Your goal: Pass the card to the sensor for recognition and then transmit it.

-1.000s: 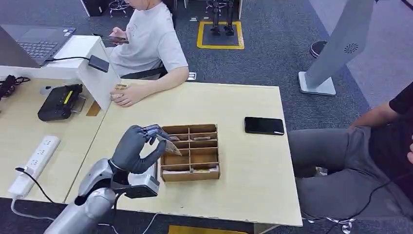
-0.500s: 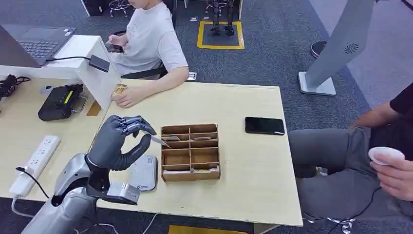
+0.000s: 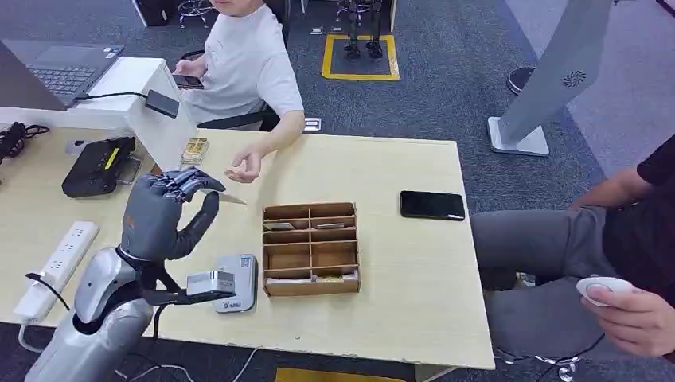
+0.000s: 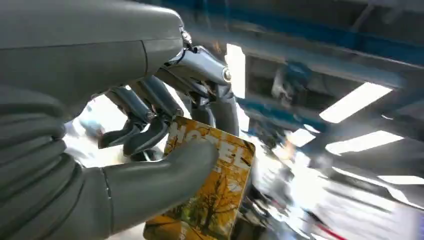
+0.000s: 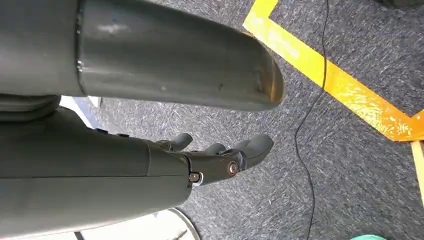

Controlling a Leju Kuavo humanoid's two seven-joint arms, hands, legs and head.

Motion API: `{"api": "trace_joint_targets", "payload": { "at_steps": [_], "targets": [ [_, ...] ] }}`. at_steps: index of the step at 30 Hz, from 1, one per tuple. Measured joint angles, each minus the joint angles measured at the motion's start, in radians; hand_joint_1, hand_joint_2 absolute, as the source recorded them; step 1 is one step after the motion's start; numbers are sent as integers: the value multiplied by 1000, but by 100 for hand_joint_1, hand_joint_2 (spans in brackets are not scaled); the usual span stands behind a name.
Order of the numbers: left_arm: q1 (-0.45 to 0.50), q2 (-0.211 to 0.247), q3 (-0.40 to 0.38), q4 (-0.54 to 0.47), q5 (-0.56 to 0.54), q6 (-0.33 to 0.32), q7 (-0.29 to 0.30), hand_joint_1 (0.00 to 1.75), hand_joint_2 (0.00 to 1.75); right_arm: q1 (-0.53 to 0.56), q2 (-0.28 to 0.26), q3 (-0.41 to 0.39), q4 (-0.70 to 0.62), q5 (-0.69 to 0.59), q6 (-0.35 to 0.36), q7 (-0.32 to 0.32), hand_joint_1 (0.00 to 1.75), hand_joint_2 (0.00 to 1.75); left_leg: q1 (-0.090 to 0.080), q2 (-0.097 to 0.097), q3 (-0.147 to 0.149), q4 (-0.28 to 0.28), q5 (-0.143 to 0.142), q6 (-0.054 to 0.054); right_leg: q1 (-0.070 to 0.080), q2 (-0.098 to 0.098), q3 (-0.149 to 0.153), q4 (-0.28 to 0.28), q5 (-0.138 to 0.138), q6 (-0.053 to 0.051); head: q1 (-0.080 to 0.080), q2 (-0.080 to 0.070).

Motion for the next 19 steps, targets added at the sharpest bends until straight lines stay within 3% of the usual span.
{"api": "trace_joint_targets", "payload": {
  "at_steps": [2,5,9,19],
  "targets": [
    [-1,-3,43,60,-87,63,70,175,175,0,0,0,0,0,-2,1,0,0,0,0,0,0,0,0,0,0,0,0,0,0,0,0],
    [-8,-5,97,147,-157,120,101,175,175,0,0,0,0,4,-6,2,0,0,0,0,0,0,0,-1,0,0,0,0,0,0,0,0],
    [-7,-13,144,200,-185,144,109,175,175,0,0,0,0,6,-10,4,0,0,0,0,0,0,0,-1,0,0,0,0,0,0,0,0],
    [-8,-33,169,249,-216,144,125,175,175,0,0,0,0,8,-12,5,0,0,0,0,-1,0,0,-1,0,0,-1,0,0,0,0,0]
  ]
}}
